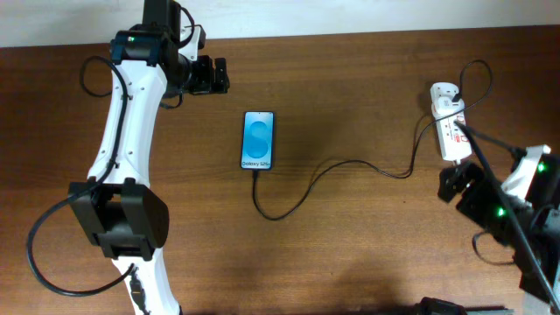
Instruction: Plug charger to phone and switch on socket
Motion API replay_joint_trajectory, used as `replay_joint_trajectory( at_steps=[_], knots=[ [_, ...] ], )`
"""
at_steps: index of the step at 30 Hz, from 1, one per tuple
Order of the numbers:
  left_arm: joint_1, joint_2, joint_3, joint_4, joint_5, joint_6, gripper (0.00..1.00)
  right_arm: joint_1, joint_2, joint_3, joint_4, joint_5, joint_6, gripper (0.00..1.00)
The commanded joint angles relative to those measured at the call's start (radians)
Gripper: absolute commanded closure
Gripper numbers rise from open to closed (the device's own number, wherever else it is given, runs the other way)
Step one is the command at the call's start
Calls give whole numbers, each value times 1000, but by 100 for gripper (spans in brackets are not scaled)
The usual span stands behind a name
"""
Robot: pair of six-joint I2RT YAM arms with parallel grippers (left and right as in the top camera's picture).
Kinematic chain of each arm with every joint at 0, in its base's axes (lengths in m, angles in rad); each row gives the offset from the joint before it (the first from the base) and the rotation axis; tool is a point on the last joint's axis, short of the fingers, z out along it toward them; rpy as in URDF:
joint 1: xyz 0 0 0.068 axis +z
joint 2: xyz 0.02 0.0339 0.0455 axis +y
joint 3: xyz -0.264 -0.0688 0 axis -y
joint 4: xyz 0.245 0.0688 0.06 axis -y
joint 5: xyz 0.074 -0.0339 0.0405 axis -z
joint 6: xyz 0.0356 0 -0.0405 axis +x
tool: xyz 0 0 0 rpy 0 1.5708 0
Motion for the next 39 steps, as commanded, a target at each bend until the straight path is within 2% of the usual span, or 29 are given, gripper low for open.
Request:
replay_joint_trajectory(
  at_steps=[1,9,12,13,15,20,22,23,28,34,39],
  knots=[
    [0,9,-4,-2,7,5,1,8,3,-11,-64,-9,12,2],
    [0,9,-4,-2,7,5,1,6,47,-12,-101,24,3,2],
    [0,9,-4,-2,7,5,1,68,-6,-76,-88,61,-27,2],
    [0,9,-4,-2,7,5,1,105,-52,-119,-44,86,-27,2],
    [0,9,-4,-2,7,5,1,203,-253,-300,198,85,-138,2],
    [0,9,-4,-2,7,5,1,210,-682,-630,446,78,-185,2],
    [0,9,-4,-2,7,5,1,228,-763,-710,526,78,-197,2],
    [0,9,-4,-2,7,5,1,259,-846,-801,632,78,-246,2],
    [0,9,-4,-2,7,5,1,335,-896,-1023,941,82,-290,1],
    [0,9,-4,-2,7,5,1,342,-896,-1269,1297,136,-289,2],
    [0,9,-4,-2,7,5,1,341,-896,-1267,1229,239,-298,2]
  ],
)
